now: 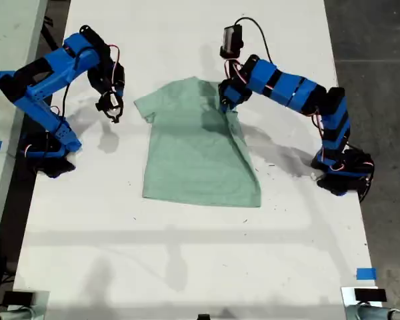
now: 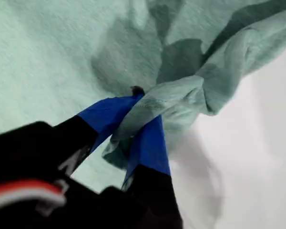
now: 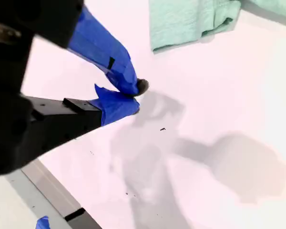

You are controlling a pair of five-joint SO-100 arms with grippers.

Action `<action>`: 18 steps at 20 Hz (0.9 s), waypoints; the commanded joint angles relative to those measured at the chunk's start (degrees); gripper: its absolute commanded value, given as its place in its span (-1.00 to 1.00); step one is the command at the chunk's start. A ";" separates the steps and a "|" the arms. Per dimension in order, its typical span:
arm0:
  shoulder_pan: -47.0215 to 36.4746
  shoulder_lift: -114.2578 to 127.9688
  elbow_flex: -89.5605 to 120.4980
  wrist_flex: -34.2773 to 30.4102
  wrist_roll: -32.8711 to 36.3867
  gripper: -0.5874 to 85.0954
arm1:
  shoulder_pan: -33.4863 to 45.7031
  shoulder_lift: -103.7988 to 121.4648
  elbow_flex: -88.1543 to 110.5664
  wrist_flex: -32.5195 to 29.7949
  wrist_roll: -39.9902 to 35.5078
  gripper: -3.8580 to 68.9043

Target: Fold tshirt

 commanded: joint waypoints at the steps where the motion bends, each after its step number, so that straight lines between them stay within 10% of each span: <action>1: 1.49 0.18 -3.78 -0.88 -0.70 -0.99 | -2.37 -1.49 -4.92 -4.48 2.99 -0.94; 6: 1.93 -0.26 -3.78 -1.41 -1.14 -0.99 | -4.75 -5.27 -7.29 -9.32 5.45 0.08; 12: 2.46 -0.70 -3.96 -1.67 -1.41 -0.85 | -2.64 6.24 -7.29 0.53 4.22 -0.23; 18: 2.99 -5.45 -8.61 -1.76 1.14 -0.07 | 1.14 17.49 1.85 7.03 2.02 -0.37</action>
